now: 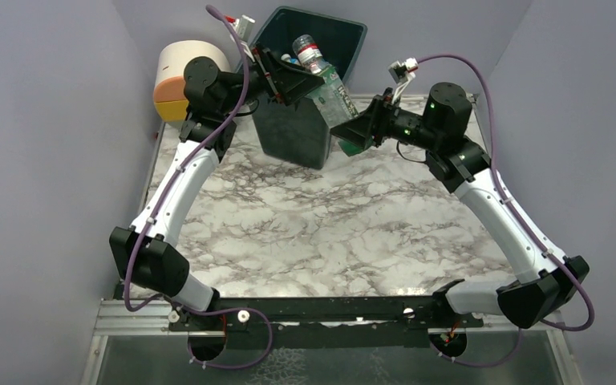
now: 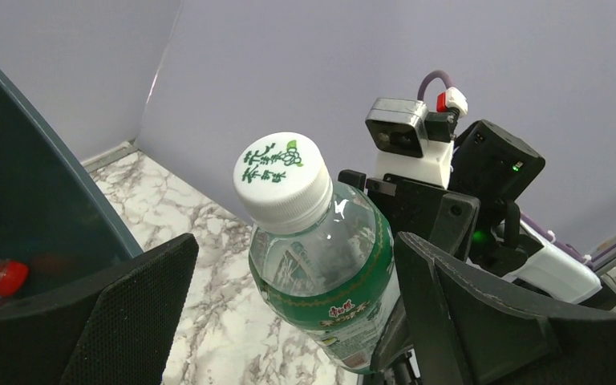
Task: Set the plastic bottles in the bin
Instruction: Pick up the plastic bottle at the center of the board.
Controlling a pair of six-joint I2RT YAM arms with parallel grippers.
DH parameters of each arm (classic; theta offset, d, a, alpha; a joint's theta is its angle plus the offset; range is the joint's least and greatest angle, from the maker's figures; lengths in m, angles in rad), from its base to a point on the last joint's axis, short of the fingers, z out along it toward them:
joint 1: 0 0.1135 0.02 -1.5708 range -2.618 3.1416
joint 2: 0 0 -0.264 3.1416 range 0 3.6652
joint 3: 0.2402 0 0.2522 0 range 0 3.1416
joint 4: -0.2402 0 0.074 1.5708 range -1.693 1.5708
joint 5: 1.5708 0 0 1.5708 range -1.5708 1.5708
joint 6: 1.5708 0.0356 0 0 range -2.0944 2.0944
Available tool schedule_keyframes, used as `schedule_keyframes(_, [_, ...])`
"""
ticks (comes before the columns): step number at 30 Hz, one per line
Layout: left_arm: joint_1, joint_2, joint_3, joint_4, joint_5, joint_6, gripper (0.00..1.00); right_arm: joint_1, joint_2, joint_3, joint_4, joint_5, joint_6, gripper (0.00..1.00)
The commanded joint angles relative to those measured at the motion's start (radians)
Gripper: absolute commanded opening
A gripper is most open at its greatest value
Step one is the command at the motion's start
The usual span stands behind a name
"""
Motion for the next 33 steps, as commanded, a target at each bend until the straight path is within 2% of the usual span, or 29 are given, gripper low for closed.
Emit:
schedule_keyframes(1, [0.006, 0.010, 0.043, 0.027, 0.035, 0.022, 0.99, -0.008, 0.010, 0.024, -0.004, 0.027, -0.028, 0.62])
schedule_keyframes(16, [0.020, -0.020, 0.030, 0.028, 0.037, 0.016, 0.99, -0.017, 0.020, 0.031, -0.003, 0.014, -0.021, 0.62])
schedule_keyframes(33, [0.099, -0.259, -0.147, 0.025, 0.063, -0.021, 0.99, -0.016, -0.059, -0.026, -0.051, -0.020, 0.026, 0.62])
